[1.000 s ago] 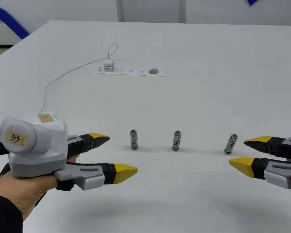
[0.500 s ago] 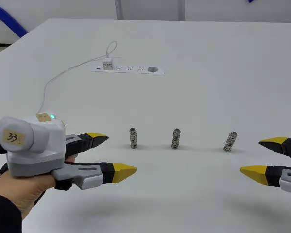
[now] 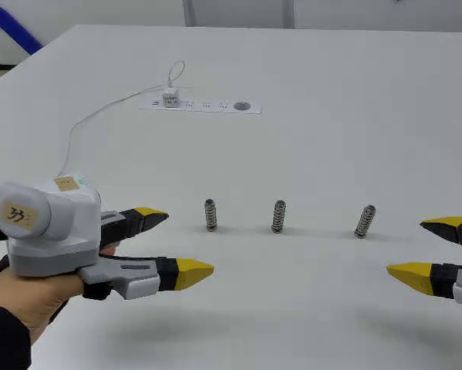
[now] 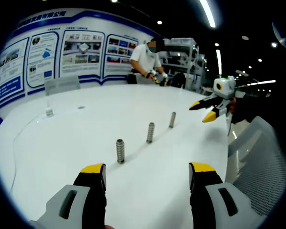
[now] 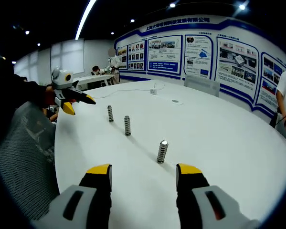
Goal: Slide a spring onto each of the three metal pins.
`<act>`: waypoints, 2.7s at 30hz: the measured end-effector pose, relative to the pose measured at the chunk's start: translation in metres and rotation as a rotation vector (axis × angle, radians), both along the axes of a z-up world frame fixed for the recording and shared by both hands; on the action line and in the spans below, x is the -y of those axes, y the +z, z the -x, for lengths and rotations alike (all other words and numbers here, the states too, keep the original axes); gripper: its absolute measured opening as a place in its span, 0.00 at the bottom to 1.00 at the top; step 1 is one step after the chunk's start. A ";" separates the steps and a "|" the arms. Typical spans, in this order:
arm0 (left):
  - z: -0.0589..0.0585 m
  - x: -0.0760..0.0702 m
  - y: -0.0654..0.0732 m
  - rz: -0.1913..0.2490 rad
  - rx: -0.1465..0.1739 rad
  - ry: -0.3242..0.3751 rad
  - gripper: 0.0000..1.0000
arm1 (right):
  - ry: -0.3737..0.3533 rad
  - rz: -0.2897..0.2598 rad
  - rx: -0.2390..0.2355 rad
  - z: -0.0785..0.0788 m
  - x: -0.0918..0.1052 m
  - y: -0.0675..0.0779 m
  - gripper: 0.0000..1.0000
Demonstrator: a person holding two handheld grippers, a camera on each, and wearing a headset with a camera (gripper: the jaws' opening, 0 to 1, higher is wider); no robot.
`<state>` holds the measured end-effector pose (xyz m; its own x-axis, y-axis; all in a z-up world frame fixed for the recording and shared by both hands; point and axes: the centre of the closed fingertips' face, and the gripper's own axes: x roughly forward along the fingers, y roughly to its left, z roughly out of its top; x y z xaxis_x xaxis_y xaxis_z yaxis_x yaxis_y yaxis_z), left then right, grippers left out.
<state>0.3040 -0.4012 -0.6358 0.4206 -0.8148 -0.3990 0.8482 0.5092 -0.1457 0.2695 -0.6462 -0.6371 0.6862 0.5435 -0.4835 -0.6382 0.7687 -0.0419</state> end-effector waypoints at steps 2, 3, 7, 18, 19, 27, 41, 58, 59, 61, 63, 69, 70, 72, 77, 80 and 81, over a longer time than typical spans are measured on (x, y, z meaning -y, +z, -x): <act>0.000 -0.001 0.001 0.002 0.003 0.001 0.73 | 0.002 -0.001 0.000 0.000 0.000 0.000 0.56; 0.000 -0.001 0.001 0.005 0.002 0.000 0.73 | 0.004 0.000 -0.002 0.000 0.000 0.000 0.56; -0.001 -0.003 0.003 0.005 0.005 -0.003 0.74 | 0.008 0.000 -0.001 0.000 -0.001 0.001 0.56; 0.003 -0.006 -0.001 -0.003 0.004 -0.017 0.75 | 0.008 0.000 -0.001 -0.002 -0.002 0.002 0.57; 0.003 -0.005 -0.001 -0.002 0.002 -0.017 0.75 | 0.009 0.000 -0.001 -0.002 -0.003 0.002 0.57; 0.006 -0.003 -0.004 0.004 -0.007 -0.017 0.74 | 0.016 0.016 -0.002 -0.002 -0.004 0.001 0.57; 0.007 -0.003 -0.004 0.013 -0.009 -0.013 0.75 | 0.013 0.017 0.007 -0.002 -0.004 0.004 0.58; 0.008 -0.003 -0.007 0.007 -0.019 -0.012 0.75 | 0.001 0.008 -0.001 0.001 -0.004 -0.001 0.58; 0.008 -0.003 -0.007 0.007 -0.019 -0.011 0.75 | 0.001 0.008 -0.001 0.001 -0.004 -0.001 0.58; 0.008 -0.003 -0.007 0.006 -0.019 -0.011 0.75 | 0.001 0.008 -0.002 0.001 -0.004 -0.001 0.58; 0.008 -0.004 -0.007 0.004 -0.020 -0.011 0.75 | 0.002 0.006 -0.001 0.001 -0.004 -0.001 0.58; 0.008 -0.004 -0.008 -0.002 -0.022 -0.009 0.75 | 0.003 0.002 -0.002 0.000 -0.004 -0.002 0.58; 0.008 -0.004 -0.008 -0.004 -0.022 -0.009 0.75 | 0.003 0.000 -0.003 0.000 -0.004 -0.003 0.58; 0.008 -0.004 -0.009 -0.006 -0.023 -0.009 0.75 | 0.003 0.001 -0.004 0.000 -0.004 -0.004 0.58; 0.009 -0.004 -0.009 -0.008 -0.022 -0.008 0.75 | 0.006 -0.001 -0.006 0.000 -0.005 -0.004 0.58; 0.008 -0.005 -0.008 -0.007 -0.021 -0.005 0.75 | 0.008 -0.001 -0.005 -0.001 -0.005 -0.004 0.58; 0.008 -0.005 -0.008 -0.006 -0.021 -0.005 0.75 | 0.009 0.000 -0.005 -0.001 -0.006 -0.003 0.58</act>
